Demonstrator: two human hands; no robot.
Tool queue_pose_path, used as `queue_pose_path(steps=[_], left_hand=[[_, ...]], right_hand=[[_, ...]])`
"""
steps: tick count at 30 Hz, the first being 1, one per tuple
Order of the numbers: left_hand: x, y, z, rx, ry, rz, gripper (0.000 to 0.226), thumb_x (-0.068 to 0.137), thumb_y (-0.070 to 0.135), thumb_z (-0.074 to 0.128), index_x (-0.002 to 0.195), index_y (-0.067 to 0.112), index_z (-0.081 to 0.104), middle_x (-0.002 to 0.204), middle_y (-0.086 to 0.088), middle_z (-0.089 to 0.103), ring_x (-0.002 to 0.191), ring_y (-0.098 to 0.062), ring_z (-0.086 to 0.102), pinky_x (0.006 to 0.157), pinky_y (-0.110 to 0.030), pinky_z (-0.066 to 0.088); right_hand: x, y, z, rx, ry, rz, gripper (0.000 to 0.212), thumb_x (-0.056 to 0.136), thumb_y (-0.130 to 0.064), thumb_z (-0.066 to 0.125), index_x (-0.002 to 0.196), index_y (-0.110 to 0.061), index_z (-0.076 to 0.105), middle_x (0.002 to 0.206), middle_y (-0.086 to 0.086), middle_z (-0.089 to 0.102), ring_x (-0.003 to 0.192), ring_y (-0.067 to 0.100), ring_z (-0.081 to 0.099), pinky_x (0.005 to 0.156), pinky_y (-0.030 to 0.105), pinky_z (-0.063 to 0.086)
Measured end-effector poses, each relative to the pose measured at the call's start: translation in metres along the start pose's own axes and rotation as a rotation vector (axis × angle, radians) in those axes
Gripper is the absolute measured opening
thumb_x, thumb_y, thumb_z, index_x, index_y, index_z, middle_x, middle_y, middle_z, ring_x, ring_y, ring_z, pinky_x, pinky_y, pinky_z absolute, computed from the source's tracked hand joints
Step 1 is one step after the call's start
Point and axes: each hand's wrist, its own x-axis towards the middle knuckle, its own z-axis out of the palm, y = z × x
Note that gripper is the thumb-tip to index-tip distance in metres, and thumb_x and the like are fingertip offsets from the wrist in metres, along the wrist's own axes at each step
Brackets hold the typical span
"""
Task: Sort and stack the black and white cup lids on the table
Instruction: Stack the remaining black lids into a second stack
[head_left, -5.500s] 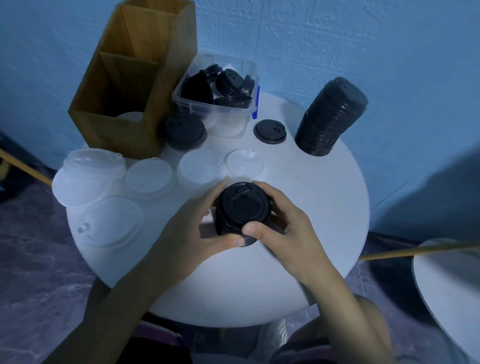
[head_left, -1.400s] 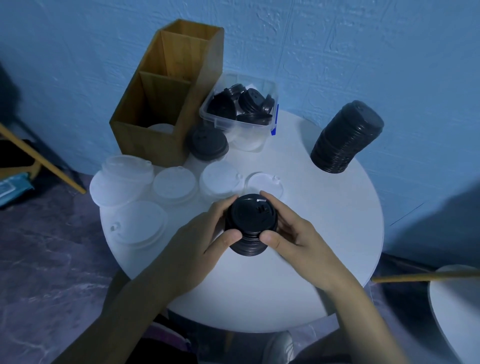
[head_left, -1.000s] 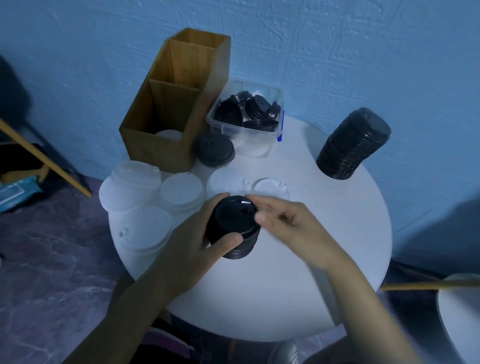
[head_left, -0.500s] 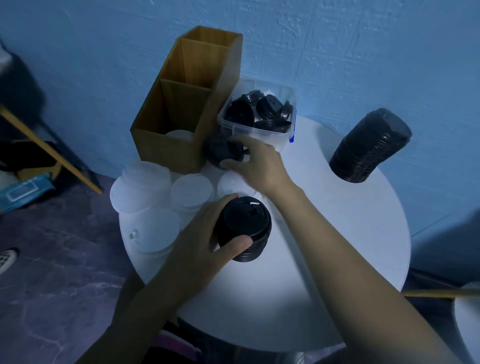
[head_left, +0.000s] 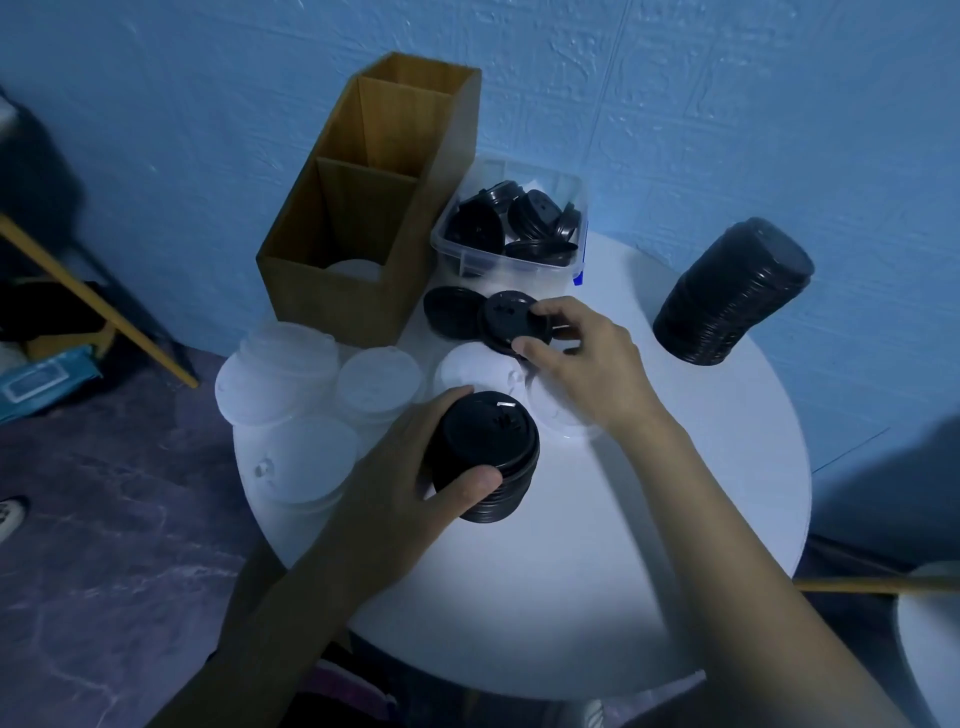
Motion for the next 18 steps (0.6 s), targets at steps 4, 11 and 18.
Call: queue_pose_path(steps=[4, 11, 18], left_hand=[[0.0, 0.003, 0.001, 0.018, -0.014, 0.014, 0.057, 0.075, 0.062, 0.061, 0.129, 0.067, 0.042, 0.129, 0.033, 0.057, 0.122, 0.006, 0.055, 0.096, -0.025, 0.05], [-0.001, 0.004, 0.0, 0.018, -0.012, 0.025, 0.057, 0.076, 0.06, 0.062, 0.129, 0.068, 0.043, 0.129, 0.032, 0.057, 0.123, 0.004, 0.056, 0.098, -0.027, 0.051], [-0.001, 0.005, 0.001, 0.004, -0.015, 0.015, 0.059, 0.074, 0.061, 0.062, 0.129, 0.066, 0.043, 0.128, 0.034, 0.056, 0.122, 0.007, 0.055, 0.094, -0.016, 0.047]], right_hand=[[0.0, -0.001, 0.003, 0.014, -0.031, 0.023, 0.045, 0.081, -0.054, 0.078, 0.119, -0.033, 0.065, 0.115, -0.02, 0.066, 0.109, 0.009, 0.061, 0.095, 0.033, 0.047], [0.003, -0.005, 0.015, 0.09, -0.035, 0.061, 0.035, 0.082, -0.058, 0.075, 0.103, -0.033, 0.064, 0.104, -0.016, 0.069, 0.103, 0.012, 0.063, 0.093, 0.035, 0.048], [0.009, -0.003, 0.009, 0.135, -0.075, 0.092, 0.029, 0.08, -0.053, 0.078, 0.091, -0.033, 0.061, 0.095, -0.009, 0.073, 0.093, 0.017, 0.066, 0.091, 0.038, 0.052]])
